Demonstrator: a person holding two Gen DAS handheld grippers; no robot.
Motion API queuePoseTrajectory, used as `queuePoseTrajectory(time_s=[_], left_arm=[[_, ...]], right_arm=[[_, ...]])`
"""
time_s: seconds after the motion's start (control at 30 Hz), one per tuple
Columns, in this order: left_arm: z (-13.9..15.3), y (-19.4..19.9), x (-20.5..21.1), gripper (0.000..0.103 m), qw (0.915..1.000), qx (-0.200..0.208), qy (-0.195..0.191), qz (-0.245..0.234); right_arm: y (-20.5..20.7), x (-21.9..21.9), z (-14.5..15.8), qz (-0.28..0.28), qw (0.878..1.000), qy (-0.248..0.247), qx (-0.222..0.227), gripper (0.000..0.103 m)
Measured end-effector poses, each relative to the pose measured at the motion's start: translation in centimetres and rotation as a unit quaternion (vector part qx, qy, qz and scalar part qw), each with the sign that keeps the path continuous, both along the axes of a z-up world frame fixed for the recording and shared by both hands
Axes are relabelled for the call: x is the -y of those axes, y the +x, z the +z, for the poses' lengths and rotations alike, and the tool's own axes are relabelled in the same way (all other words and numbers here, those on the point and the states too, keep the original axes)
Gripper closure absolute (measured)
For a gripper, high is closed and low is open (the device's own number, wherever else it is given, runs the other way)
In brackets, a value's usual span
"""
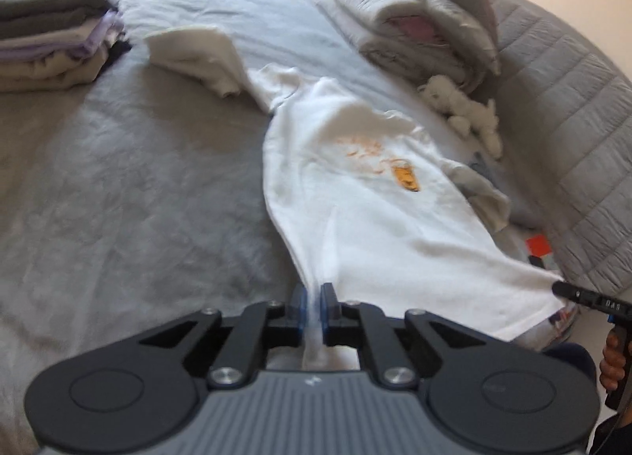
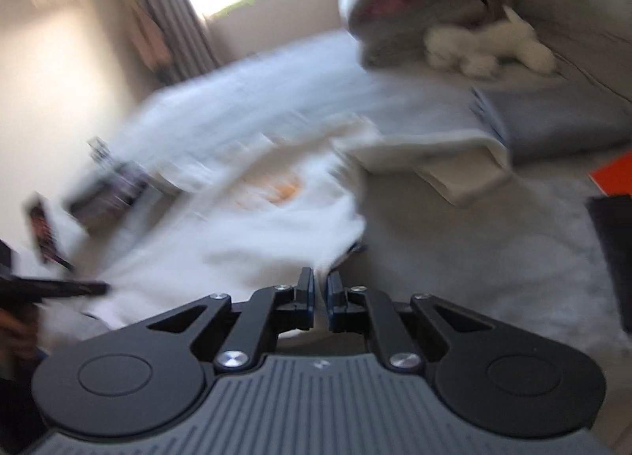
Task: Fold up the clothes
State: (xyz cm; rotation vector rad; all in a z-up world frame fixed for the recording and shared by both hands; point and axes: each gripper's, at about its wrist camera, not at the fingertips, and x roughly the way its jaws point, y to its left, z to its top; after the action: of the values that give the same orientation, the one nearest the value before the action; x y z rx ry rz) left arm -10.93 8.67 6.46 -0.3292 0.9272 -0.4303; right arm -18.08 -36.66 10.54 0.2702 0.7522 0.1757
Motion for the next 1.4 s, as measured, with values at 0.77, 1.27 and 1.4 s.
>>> queuePoseTrajectory(time_s=[0.77,1.27,1.4], left_arm=[[0.2,17.8,2.8,0.049,0.9808,0.096,0.132,0.106],[-1.8,21.0,1.6,0.059,0.9782,0.115,0.124,0.120],[-1.5,21.0,1.7,0.083,0.9801,0.124,0.112,0.107]], right_arm=[[20.8,-0.3,-3.2,-0.029,0.997,-0.075,-0.011,0.038],[32.0,-3.3,-7.2,0.020,0.986,-0.166,-0.029,0.038],[34.0,-3.8,-7.9,0.023,0.986,-0.159,-0.040,0.038]])
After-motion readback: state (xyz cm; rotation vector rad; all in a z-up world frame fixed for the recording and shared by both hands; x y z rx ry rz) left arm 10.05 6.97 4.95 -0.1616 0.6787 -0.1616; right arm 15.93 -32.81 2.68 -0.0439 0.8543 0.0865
